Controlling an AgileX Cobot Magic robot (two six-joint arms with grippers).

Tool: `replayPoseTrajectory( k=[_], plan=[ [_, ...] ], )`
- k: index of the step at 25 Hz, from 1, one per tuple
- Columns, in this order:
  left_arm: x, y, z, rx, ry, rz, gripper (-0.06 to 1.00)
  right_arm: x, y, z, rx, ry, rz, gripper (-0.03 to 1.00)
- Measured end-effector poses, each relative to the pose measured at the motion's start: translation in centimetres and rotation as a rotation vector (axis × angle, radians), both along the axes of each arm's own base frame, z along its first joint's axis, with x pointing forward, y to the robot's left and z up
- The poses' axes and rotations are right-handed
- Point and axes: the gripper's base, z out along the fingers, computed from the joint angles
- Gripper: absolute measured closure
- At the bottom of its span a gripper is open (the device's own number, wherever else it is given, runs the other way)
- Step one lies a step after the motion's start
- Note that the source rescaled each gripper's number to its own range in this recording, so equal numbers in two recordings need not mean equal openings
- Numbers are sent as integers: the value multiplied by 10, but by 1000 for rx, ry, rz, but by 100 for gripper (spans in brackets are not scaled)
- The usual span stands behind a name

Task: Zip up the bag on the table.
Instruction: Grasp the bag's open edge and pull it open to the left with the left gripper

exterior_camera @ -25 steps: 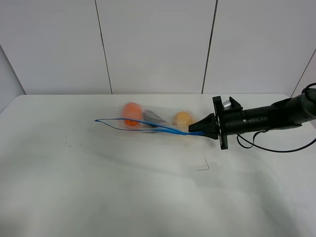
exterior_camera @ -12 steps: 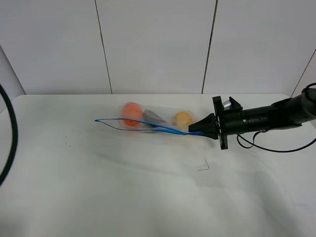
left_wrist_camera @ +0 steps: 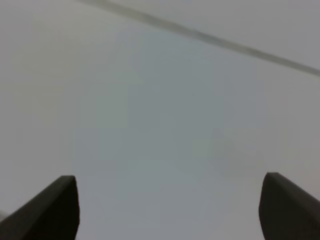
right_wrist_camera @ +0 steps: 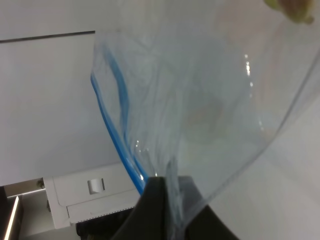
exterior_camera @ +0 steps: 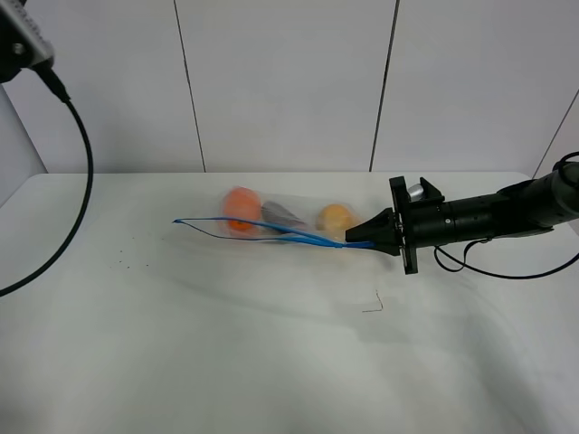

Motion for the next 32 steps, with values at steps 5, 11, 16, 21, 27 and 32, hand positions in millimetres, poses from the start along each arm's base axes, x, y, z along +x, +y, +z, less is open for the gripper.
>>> replayPoseTrajectory(
  k=[5, 11, 16, 21, 27, 32],
  plan=[
    [7, -56, -16, 56, -6, -191, -6, 0, 0, 0, 0, 0, 0, 97],
    [5, -122, -69, 105, 157, -407, -6, 0, 0, 0, 0, 0, 0, 97],
    [3, -166, -122, 170, 294, -528, -6, 0, 0, 0, 0, 0, 0, 97],
    [0, -202, -162, 147, 354, -630, -6, 0, 0, 0, 0, 0, 1, 97],
    [-4, -228, -206, 141, 445, -671, -6, 0, 0, 0, -1, 0, 2, 97],
    [1, -233, -237, 90, 515, -652, -6, 0, 0, 0, -3, 0, 5, 97]
  ],
)
